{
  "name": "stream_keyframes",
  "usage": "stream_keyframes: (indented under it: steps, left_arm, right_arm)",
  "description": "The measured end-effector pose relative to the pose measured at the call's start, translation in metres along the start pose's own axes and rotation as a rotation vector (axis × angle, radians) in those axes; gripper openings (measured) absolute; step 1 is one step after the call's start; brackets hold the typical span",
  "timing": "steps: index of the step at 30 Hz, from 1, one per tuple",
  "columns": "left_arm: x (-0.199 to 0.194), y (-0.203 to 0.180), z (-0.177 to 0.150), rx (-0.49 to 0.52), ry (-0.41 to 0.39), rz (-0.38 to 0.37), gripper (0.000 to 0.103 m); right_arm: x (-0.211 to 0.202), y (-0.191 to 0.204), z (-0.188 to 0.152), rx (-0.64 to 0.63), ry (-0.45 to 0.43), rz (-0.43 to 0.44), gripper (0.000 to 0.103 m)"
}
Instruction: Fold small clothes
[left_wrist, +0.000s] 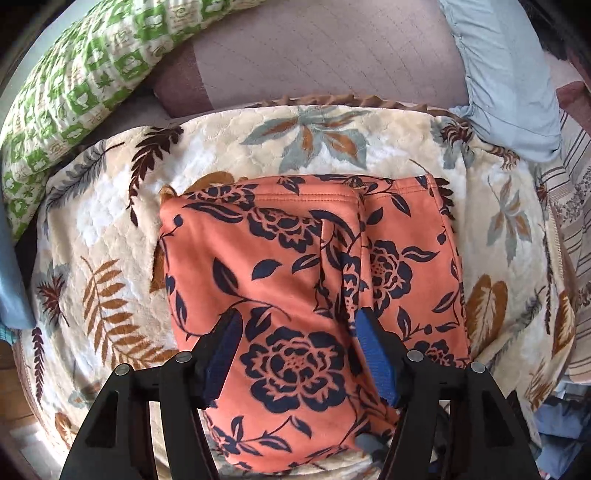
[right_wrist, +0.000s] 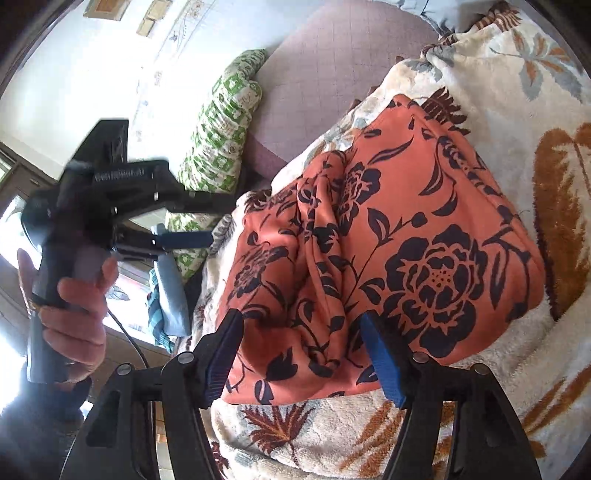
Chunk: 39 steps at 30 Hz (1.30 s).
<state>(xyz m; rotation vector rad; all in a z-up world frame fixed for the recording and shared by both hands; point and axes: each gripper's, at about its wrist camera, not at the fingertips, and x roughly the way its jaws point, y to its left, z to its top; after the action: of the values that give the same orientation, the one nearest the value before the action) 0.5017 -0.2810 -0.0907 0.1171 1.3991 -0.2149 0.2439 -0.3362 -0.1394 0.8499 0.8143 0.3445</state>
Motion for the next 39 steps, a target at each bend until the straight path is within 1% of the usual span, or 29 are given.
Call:
stream_keyframes:
  steps: [2,4,6,9,10,11,12,14,15,16,17,20,22,24,26,28,29,30,32,34,35,36,37,39]
  left_arm:
    - [0.020,-0.014,0.011,0.009,0.034,0.011,0.062]
    - [0.040,-0.027,0.019,0.020,0.080,0.025,0.062]
    - [0.059,-0.039,0.025,0.056,0.111,0.048,0.062]
    - [0.087,-0.052,0.027,0.125,0.139,0.130,0.063]
    - [0.096,-0.052,0.026,0.129,0.151,0.150,0.063]
    - [0.102,-0.048,0.026,0.115,0.151,0.147,0.063]
    - [0.102,-0.043,0.026,0.092,0.137,0.126,0.060]
    - [0.099,-0.035,0.025,0.061,0.093,0.093,0.039]
    - [0.096,-0.031,0.023,0.055,0.077,0.074,0.032]
    - [0.093,-0.027,0.020,0.045,0.058,0.052,0.027]
    - [0.088,-0.024,0.017,0.034,0.035,0.031,0.022]
    - [0.065,-0.022,0.008,0.005,-0.061,-0.029,0.019]
    - [0.045,-0.022,0.006,-0.028,-0.117,-0.096,0.019]
    - [0.025,-0.030,0.009,-0.046,-0.156,-0.160,0.019]
    - [0.009,-0.045,0.016,-0.030,-0.187,-0.215,0.019]
    - [0.004,-0.066,0.023,0.002,-0.208,-0.242,0.020]
    - [0.005,-0.078,0.025,0.013,-0.213,-0.244,0.021]
    - [0.014,-0.089,0.027,0.016,-0.205,-0.245,0.022]
    - [0.044,-0.108,0.027,-0.002,-0.140,-0.246,0.023]
    - [0.085,-0.117,0.028,-0.029,-0.068,-0.201,0.023]
    - [0.103,-0.118,0.030,-0.033,-0.044,-0.179,0.024]
    - [0.113,-0.119,0.030,-0.041,-0.040,-0.170,0.026]
    - [0.116,-0.119,0.030,-0.050,-0.054,-0.177,0.027]
    - [0.110,-0.116,0.030,-0.059,-0.058,-0.200,0.027]
  right_arm:
    - [0.017,0.001,-0.004,-0.003,0.058,0.079,0.071]
    - [0.028,0.006,-0.010,-0.050,0.103,0.086,0.071]
    - [0.034,0.009,-0.015,-0.085,0.109,0.063,0.071]
    - [0.033,0.005,-0.015,-0.067,0.101,0.082,0.071]
    - [0.033,0.003,-0.015,-0.060,0.095,0.089,0.071]
    - [0.032,0.001,-0.014,-0.058,0.084,0.096,0.071]
    - [0.031,0.000,-0.015,-0.060,0.071,0.101,0.071]
    - [0.032,-0.003,-0.015,-0.073,0.060,0.091,0.066]
    - [0.032,-0.004,-0.016,-0.078,0.058,0.082,0.054]
    - [0.029,-0.005,-0.017,-0.088,0.056,0.078,0.033]
    - [0.027,-0.004,-0.017,-0.096,0.054,0.086,0.027]
    - [0.013,0.006,-0.013,-0.110,0.017,0.131,0.025]
    - [-0.002,0.014,-0.010,-0.137,-0.021,0.143,0.024]
    - [-0.023,0.015,-0.005,-0.148,-0.073,0.144,0.024]
    - [-0.048,0.008,0.003,-0.139,-0.144,0.135,0.024]
    - [-0.072,-0.009,0.013,-0.111,-0.199,0.120,0.024]
    - [-0.080,-0.021,0.018,-0.083,-0.216,0.097,0.024]
    - [-0.084,-0.034,0.022,-0.049,-0.219,0.071,0.024]
    - [-0.086,-0.064,0.024,0.055,-0.200,0.027,0.024]
    - [-0.081,-0.094,0.026,0.161,-0.140,0.008,0.024]
    - [-0.077,-0.103,0.025,0.189,-0.108,0.004,0.025]
    - [-0.076,-0.109,0.026,0.205,-0.090,-0.003,0.027]
    - [-0.074,-0.110,0.025,0.207,-0.080,0.002,0.027]
    - [-0.074,-0.112,0.026,0.198,-0.075,0.000,0.029]
